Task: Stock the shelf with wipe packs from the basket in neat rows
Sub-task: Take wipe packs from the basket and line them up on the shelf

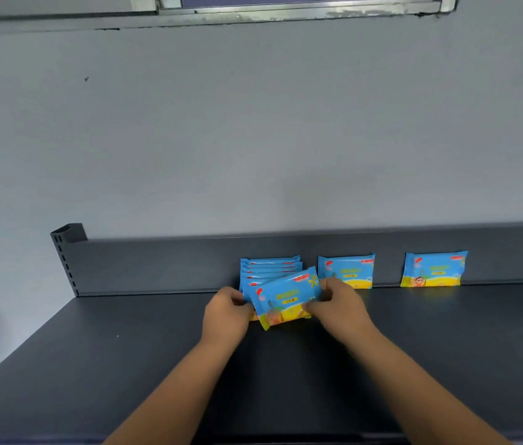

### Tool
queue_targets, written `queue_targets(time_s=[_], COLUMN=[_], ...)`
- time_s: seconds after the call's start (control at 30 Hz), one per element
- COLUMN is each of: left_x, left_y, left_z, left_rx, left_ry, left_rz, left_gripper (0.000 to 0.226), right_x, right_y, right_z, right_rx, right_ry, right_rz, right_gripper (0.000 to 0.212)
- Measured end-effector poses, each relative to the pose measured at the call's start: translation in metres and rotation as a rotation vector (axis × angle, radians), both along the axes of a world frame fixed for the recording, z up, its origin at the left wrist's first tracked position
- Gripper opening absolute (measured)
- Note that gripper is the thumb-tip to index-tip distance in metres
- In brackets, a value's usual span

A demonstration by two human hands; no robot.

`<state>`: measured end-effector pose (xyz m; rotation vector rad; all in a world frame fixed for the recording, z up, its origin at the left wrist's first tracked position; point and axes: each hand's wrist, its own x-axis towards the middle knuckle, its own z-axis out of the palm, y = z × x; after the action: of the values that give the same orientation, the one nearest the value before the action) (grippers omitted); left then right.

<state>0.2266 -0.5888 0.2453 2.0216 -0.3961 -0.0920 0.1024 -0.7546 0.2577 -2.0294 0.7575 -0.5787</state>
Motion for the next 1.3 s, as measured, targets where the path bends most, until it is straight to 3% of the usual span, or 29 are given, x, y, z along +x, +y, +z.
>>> queue_targets(time_s=[0.2,0.6,0.83,0.9,0.93,1.0,1.07,1.17,1.3], left_x=[-0.001,-0.003,-0.024,-0.028,-0.031,-0.035,-0.037,-0.044,-0.049], left_y=[0.004,0.005,0.007,0.016,0.024,0.039,0.058,0.096,0.156], left_z=[0.005,0.009,0.021,0.022,0.023,0.022,0.017,0.010,0.005], left_rx=[0.039,-0.006,0.262,0.384,0.464,0.576,0.611,0.663,0.684], left_ry=[0.066,0.058,-0.029,-0.136,-0.220,-0.415,-0.495,-0.512,-0.462], left_rz=[-0.086,-0.088,-0.115,-0.139,-0.128,-0.080,-0.031,0.038,0.160], left_gripper=[0.023,0.019,0.046,0.076,0.086,0.085,0.082,0.093,0.091], right_x=[0.009,0.011,0.003,-0.003,-0.006,-0.011,-0.011,0.004,0.032], right_y=[0.010,0.015,0.028,0.040,0.047,0.070,0.098,0.130,0.168], right_z=[0.000,0.005,0.004,0.009,0.010,0.007,0.006,-0.001,-0.007], right_rx=[-0.297,-0.461,-0.638,-0.714,-0.757,-0.778,-0.692,-0.617,-0.641], right_ry=[0.214,0.474,0.628,0.526,0.377,-0.016,-0.254,-0.295,-0.235], right_rz=[-0.040,-0.033,-0.118,-0.211,-0.269,-0.266,-0.113,0.147,0.355], right_gripper=[0.022,0.030,0.051,0.052,0.051,0.048,0.048,0.049,0.055])
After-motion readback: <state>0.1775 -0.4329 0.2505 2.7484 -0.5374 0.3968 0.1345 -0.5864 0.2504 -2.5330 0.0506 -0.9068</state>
